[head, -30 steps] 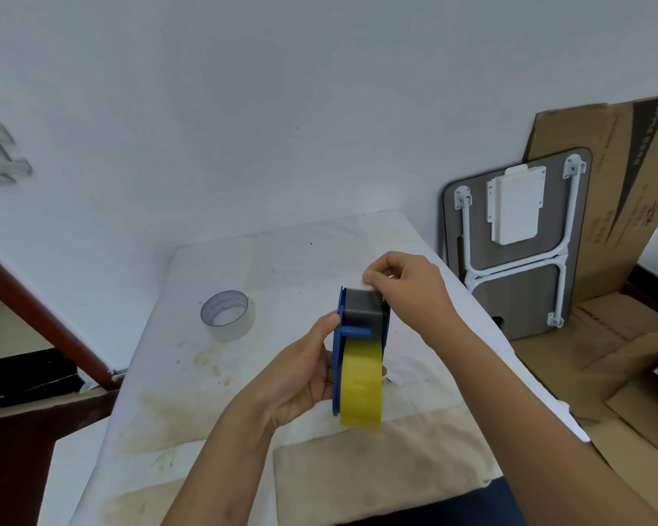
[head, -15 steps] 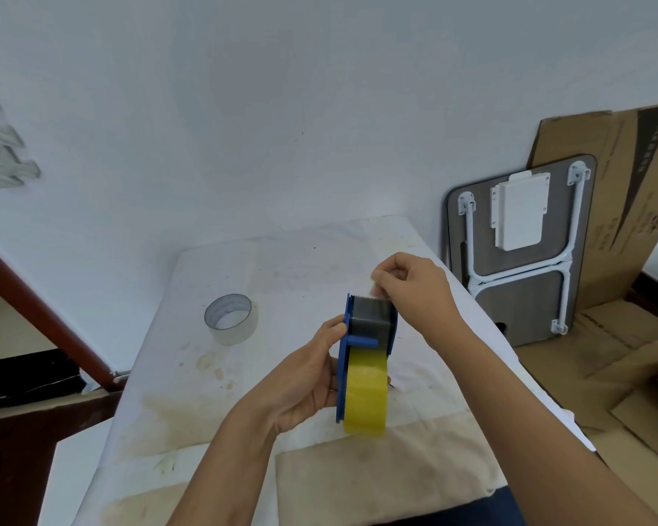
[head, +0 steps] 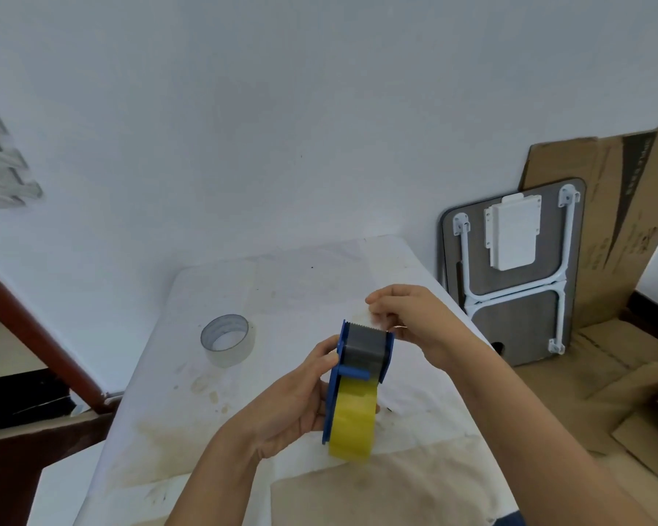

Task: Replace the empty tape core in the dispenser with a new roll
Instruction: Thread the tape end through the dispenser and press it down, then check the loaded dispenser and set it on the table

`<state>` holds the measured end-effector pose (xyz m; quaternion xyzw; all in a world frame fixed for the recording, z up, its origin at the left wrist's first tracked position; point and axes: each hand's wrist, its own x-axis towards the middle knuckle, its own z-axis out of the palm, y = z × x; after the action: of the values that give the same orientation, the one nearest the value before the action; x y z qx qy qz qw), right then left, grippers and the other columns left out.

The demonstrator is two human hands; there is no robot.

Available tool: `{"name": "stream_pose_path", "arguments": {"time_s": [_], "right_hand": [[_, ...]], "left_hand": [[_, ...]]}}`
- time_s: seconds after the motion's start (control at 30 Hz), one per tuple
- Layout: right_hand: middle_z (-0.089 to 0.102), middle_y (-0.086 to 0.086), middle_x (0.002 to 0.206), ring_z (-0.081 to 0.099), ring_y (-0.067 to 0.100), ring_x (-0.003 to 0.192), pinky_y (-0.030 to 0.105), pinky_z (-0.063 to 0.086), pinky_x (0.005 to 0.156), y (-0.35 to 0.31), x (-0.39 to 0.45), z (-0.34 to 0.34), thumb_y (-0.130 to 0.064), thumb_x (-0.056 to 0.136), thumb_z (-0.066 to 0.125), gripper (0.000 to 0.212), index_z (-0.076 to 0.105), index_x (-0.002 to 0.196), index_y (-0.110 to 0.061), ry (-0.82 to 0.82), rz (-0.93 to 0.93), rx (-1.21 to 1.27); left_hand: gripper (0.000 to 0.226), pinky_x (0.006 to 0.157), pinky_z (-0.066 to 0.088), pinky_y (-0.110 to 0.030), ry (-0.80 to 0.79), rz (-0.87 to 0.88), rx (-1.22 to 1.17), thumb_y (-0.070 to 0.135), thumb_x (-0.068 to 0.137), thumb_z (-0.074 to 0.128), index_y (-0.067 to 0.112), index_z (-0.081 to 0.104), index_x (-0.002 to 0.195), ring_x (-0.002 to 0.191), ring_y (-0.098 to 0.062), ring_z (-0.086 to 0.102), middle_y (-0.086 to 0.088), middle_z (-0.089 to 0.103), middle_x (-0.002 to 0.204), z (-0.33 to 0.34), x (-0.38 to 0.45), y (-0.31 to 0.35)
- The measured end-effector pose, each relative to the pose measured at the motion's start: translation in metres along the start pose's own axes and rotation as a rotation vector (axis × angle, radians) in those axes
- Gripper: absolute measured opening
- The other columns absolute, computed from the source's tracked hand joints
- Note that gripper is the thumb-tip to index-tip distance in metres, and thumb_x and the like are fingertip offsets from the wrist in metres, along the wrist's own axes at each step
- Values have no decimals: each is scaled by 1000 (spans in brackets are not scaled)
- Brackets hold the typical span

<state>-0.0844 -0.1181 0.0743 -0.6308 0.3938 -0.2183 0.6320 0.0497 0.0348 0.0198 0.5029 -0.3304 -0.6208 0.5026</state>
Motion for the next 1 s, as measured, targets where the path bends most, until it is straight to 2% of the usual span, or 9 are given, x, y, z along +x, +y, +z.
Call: {"name": "stream_pose_path", "arguments": {"time_s": [0.17, 0.37, 0.47, 0.57, 0.73, 0.83, 1.0], "right_hand": [[54, -1, 64, 49, 13, 61, 28, 46, 66, 4, 3, -2, -5, 86, 59, 10, 58, 85, -15, -88, 104, 183], [57, 6, 82, 50, 22, 81, 28, 47, 64, 10, 3, -4, -8, 85, 57, 11, 65, 81, -15, -174, 154, 297], [60, 11, 91, 50, 26, 89, 33, 50, 75, 9, 1, -4, -10, 86, 60, 11, 70, 85, -13, -180, 162, 333], [64, 12, 97, 54, 26, 92, 39, 50, 89, 6, -1, -3, -11, 88, 61, 12, 73, 89, -9, -172, 145, 334], [70, 7, 91, 62, 19, 84, 26, 56, 70, 4, -5, 1, -15, 88, 64, 17, 74, 98, -5, -219, 111, 294], [68, 12, 98, 59, 23, 90, 33, 54, 79, 6, -5, 4, -14, 90, 60, 19, 73, 102, -4, -200, 105, 324], [60, 13, 97, 54, 27, 89, 35, 51, 72, 12, -7, 15, -13, 91, 57, 12, 67, 95, -7, -115, 103, 395]], "left_hand": [[50, 93, 57, -50, -27, 47, 19, 49, 93, 43, 39, 43, 142, 114, -36, 69, -9, 72, 127, 0, -2, 5], [48, 93, 58, -50, -45, 64, 11, 48, 94, 40, 39, 43, 141, 111, -34, 71, -5, 74, 124, -1, -2, 12], [47, 90, 59, -46, -55, 70, 5, 47, 95, 39, 40, 45, 140, 110, -31, 72, -5, 74, 124, 0, -2, 15], [48, 88, 58, -47, -70, 75, -20, 48, 101, 38, 36, 41, 147, 111, -36, 70, -15, 68, 131, -2, -2, 15], [58, 92, 56, -49, -74, 83, -42, 50, 97, 40, 30, 39, 151, 116, -38, 67, -20, 63, 137, -5, -3, 17], [56, 94, 56, -50, -47, 71, -51, 53, 100, 37, 28, 43, 149, 114, -36, 68, -20, 65, 134, -4, -4, 17], [56, 95, 56, -50, 1, -1, -81, 52, 101, 31, 22, 57, 140, 101, -33, 72, -25, 70, 122, -1, -5, 17]]}}
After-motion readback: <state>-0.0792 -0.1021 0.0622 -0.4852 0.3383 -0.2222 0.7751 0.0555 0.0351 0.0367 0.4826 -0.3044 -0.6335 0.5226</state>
